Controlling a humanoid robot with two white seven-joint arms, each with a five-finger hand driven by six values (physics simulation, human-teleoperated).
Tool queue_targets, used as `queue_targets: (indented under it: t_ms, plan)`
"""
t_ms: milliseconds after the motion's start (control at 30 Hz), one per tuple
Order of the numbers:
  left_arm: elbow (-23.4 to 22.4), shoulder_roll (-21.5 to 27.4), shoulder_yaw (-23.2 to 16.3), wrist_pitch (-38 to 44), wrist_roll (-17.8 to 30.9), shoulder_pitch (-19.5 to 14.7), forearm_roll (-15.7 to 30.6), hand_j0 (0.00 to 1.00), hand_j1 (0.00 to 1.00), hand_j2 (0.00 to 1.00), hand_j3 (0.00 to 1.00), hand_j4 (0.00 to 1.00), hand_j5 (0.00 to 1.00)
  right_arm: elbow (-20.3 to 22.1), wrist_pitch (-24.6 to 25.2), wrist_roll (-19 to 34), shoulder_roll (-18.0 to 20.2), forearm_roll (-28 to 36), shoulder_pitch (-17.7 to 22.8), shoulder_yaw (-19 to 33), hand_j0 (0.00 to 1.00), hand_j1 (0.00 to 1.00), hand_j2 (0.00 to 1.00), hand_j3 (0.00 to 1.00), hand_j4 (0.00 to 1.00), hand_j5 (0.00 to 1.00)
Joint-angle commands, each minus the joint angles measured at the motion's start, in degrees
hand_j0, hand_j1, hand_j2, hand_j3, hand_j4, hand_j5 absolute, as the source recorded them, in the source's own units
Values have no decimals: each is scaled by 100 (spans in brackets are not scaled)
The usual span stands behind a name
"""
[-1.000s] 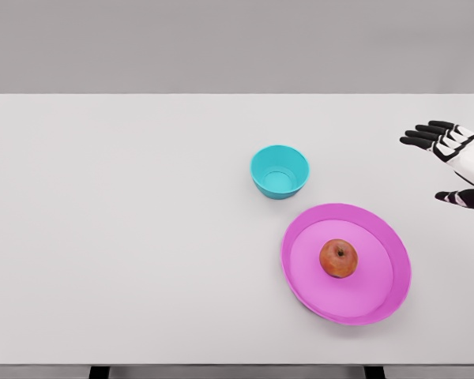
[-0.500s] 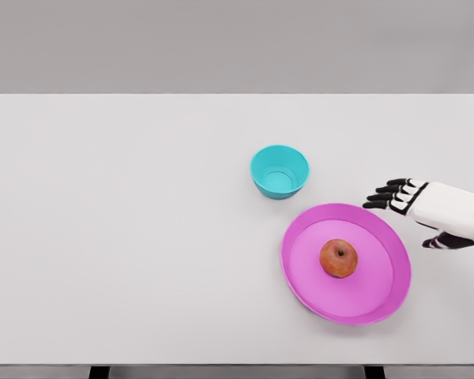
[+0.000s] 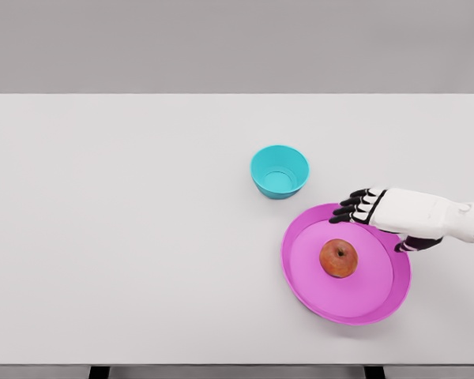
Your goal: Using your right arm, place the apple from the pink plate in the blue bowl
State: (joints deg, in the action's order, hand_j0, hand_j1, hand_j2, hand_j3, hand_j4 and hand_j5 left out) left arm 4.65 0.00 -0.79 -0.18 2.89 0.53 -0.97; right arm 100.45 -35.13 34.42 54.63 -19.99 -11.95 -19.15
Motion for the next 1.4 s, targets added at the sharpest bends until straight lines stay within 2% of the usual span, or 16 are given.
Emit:
queue_targets:
  t_ms: [0,133,1000,1233,1367]
  plan:
    - [0,0,0,0,1,0,0,100,100,100,100,100,100,0,13,58,-49,30,-9,-274,100,100,100,100,100,100]
    - [0,0,0,0,1,-9,0,100,100,100,100,100,100,0,13,58,-164,30,-150,-538,100,100,100,100,100,100]
    - [0,0,0,0,1,-9,0,100,100,100,100,100,100,0,13,58,-304,13,-352,-898,100,100,100,100,100,100]
    - [0,0,0,0,1,-9,0,100,100,100,100,100,100,0,13,58,-366,13,-361,-942,93,93,93,93,93,93]
    - [0,0,0,0,1,0,0,100,100,100,100,100,100,0,13,58,-366,13,-361,-942,93,93,93,93,93,93]
